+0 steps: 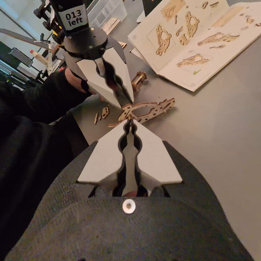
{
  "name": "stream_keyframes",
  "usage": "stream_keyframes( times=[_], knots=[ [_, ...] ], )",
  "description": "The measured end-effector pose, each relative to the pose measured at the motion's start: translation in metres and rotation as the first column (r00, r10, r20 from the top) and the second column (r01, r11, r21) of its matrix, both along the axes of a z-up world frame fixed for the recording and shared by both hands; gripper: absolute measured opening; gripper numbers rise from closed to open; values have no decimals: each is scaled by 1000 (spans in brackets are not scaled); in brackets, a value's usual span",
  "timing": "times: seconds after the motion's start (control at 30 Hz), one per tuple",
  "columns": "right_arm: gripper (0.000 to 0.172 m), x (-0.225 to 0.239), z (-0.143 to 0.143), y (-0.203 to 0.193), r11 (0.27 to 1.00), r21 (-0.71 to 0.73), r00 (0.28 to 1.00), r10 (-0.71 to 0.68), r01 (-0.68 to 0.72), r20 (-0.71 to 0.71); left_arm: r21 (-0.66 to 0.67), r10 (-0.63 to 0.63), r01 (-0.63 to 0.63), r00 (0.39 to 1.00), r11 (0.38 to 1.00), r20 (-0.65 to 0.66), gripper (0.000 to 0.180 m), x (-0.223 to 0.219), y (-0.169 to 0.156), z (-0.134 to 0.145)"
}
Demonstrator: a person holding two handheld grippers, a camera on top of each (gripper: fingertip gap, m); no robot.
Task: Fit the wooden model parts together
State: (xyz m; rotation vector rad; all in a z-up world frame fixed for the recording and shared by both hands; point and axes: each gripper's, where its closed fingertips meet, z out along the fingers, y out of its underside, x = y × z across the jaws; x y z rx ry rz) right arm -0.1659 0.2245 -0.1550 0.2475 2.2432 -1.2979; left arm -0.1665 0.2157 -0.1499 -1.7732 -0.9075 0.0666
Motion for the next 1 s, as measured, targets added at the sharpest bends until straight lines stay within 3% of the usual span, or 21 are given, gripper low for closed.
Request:
stream_keyframes(
  times=[0.2,0.5,1.0],
  knots=[
    [0,3,-3,-3,999,32,996,-14,11,88,-55,-50,51,999,997,23,11,3,6,-10],
    [0,1,-7,1,997,73,988,-21,10,153,-36,-84,86,995,996,59,14,7,10,-12],
    [3,7,0,-6,999,35,985,12,-18,172,-32,-69,73,991,997,116,17,21,-4,-17]
  ],
)
